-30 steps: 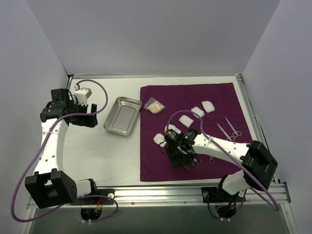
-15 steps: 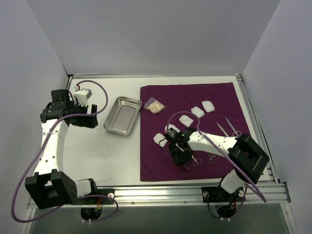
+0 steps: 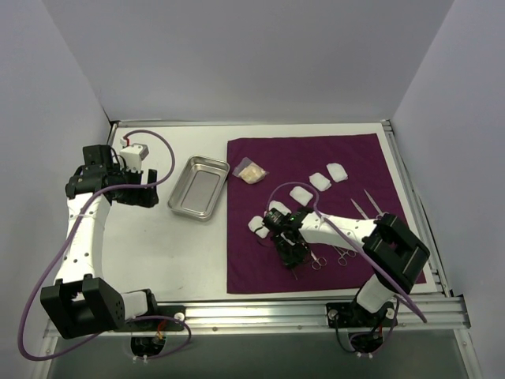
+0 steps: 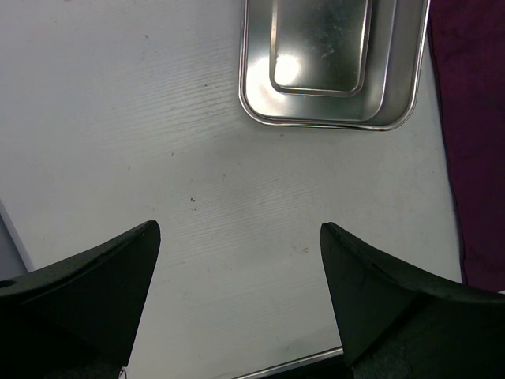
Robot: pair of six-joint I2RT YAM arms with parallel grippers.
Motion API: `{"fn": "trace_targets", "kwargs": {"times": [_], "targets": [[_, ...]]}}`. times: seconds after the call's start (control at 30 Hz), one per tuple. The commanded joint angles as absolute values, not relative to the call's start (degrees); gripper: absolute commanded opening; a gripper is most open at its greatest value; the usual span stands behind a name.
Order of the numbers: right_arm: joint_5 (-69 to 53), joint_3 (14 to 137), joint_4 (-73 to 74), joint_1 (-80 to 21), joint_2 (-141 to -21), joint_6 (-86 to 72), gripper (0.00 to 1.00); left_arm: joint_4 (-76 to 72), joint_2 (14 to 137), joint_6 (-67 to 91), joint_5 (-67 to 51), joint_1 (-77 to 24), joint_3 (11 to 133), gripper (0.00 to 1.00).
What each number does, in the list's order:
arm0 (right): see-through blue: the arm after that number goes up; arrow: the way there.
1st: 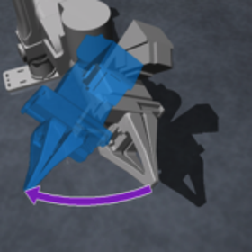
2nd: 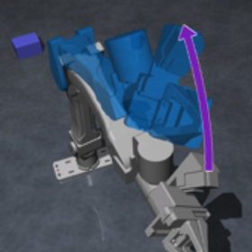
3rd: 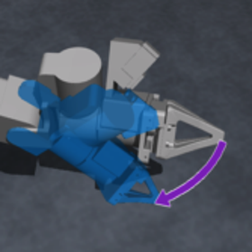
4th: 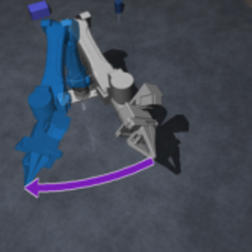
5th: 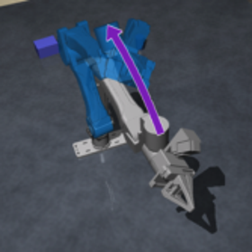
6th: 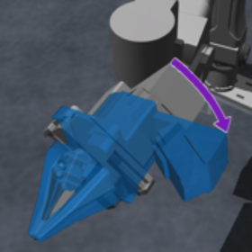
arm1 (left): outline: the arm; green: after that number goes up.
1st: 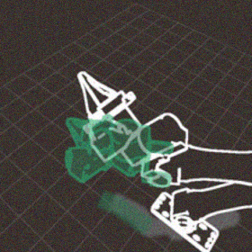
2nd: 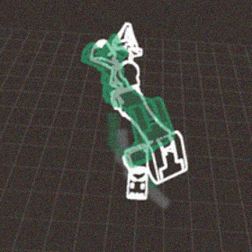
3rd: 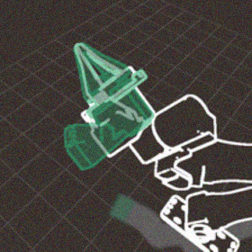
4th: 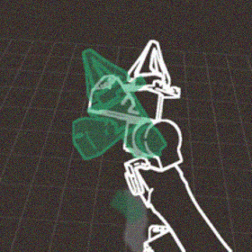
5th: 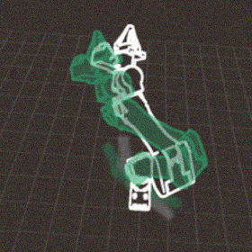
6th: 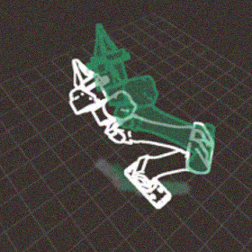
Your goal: Prepare the surgical pack
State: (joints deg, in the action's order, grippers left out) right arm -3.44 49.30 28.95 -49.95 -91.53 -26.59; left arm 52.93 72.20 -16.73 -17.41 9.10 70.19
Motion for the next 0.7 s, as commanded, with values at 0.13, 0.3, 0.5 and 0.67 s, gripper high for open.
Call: {"fn": "trace_targets", "kwargs": {"times": [0.13, 0.3, 0.5, 0.67], "targets": [[-0.53, 56.76, 34.89, -50.98, -88.96, -27.68, 0.0, 53.35, 71.81, -16.79, -18.54, 9.4, 71.36, 0.93], [-0.18, 66.08, 28.17, -50.8, -86.22, -31.89, 0.0, 54.23, 71.98, -17.31, -18.63, 9.32, 72.77, 0.92], [-5.71, 75.83, 0.84, -49.22, -94.37, -45.75, 0.0, 53.97, 71.99, -16.18, -16.79, 9.32, 74.18, 0.91], [-6.76, 94.63, -3.51, -50.53, -114.67, -53.16, 0.0, 51.51, 70.67, -15.03, -8.55, 9.4, 72.51, 0.91]]}}
